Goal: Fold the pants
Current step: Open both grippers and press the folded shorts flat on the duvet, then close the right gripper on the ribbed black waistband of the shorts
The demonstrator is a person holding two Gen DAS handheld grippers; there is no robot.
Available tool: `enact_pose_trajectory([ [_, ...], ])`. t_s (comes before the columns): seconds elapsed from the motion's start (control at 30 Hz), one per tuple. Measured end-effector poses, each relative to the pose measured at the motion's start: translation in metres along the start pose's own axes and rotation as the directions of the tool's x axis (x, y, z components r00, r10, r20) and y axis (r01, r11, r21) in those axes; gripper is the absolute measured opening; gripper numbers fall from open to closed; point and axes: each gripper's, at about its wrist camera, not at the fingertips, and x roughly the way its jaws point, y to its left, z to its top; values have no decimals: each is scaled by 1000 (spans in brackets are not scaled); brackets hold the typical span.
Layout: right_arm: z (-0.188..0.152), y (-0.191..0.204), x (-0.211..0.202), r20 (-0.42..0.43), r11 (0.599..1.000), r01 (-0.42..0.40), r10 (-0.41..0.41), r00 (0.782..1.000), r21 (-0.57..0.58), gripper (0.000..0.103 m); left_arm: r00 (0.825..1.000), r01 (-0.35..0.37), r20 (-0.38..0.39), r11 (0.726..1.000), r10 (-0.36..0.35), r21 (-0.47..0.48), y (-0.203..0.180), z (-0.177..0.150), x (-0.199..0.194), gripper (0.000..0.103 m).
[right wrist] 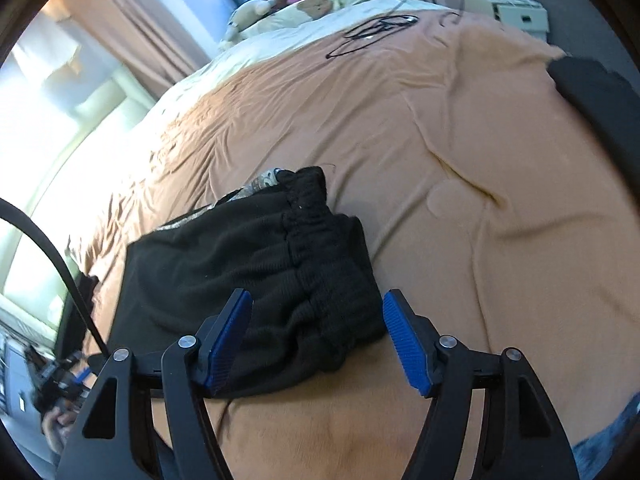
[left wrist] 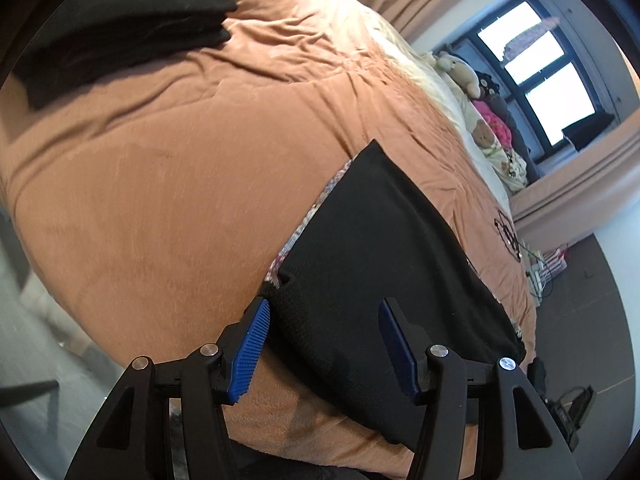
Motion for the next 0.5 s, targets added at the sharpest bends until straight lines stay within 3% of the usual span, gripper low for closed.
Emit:
enact_pose_trajectory([
  [0.2,17,-5,37,-80,998,45,-48,996,-40,67,1000,-8,-15,999,9,51,-10,9,-2,60],
  [0.37,19,4,66,-194,991,61,-83,978,-119,67,998,-6,-58,996,11,88,-19,8,11,60],
  [0.4,17,7,69,-211,987,62,-93,973,-148,65,998,-7,-69,996,14,93,-21,7,15,60],
  [0.5,13,17,70,-223,972,72,-123,967,-223,47,996,-14,-88,993,25,120,-27,3,23,60],
])
